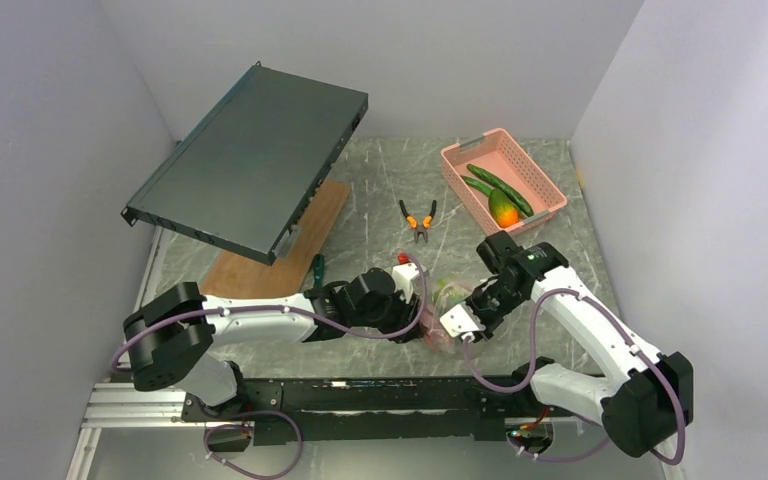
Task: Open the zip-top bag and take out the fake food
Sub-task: Pick up the fake vegetable from the zipper food storage bag.
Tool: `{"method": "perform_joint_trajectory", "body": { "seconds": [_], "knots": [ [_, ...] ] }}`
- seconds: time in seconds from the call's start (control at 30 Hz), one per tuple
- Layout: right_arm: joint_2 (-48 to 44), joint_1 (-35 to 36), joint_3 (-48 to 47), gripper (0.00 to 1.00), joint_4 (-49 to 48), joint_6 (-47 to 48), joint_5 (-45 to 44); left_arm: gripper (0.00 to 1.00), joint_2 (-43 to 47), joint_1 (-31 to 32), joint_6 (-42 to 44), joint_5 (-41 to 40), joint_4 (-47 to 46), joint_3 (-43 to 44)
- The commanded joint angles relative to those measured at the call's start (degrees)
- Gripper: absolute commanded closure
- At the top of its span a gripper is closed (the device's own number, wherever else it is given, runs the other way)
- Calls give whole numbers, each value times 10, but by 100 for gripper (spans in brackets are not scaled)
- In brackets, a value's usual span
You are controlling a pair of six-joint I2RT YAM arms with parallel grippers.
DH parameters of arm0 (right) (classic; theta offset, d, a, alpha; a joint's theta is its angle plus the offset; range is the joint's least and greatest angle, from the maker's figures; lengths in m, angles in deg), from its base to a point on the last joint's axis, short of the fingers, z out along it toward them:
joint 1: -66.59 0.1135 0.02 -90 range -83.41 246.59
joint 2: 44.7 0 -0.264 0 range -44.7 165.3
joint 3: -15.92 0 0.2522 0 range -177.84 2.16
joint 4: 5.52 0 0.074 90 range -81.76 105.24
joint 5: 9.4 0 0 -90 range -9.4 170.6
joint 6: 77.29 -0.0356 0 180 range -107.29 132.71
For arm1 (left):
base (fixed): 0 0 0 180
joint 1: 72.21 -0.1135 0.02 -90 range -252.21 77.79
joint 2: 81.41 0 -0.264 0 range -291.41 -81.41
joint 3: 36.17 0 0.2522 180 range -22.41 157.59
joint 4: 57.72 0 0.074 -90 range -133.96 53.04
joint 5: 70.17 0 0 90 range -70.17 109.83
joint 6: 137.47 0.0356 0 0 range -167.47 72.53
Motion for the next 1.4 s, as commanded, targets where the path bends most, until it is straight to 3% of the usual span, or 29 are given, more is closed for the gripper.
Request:
{"method": "perform_joint_trajectory", "body": {
  "seconds": [0.0, 0.27, 0.47, 0.97, 1.37],
  "knots": [
    [3, 9, 10, 69, -22, 19, 16, 73, -5, 0, -9, 14, -33, 13],
    [5, 23, 40, 60, -55, 0, 30, 73, -8, 0, -12, 18, -38, 15],
    [-1, 34, 46, 48, -75, -20, 50, 73, -11, 0, -13, 24, -43, 18],
    [-9, 38, 78, 37, -119, -62, 60, 74, -44, 2, -25, 45, -67, 34],
    [-29, 38, 81, 24, -167, -167, 51, 74, -68, 3, -37, 57, -83, 52]
  ]
}}
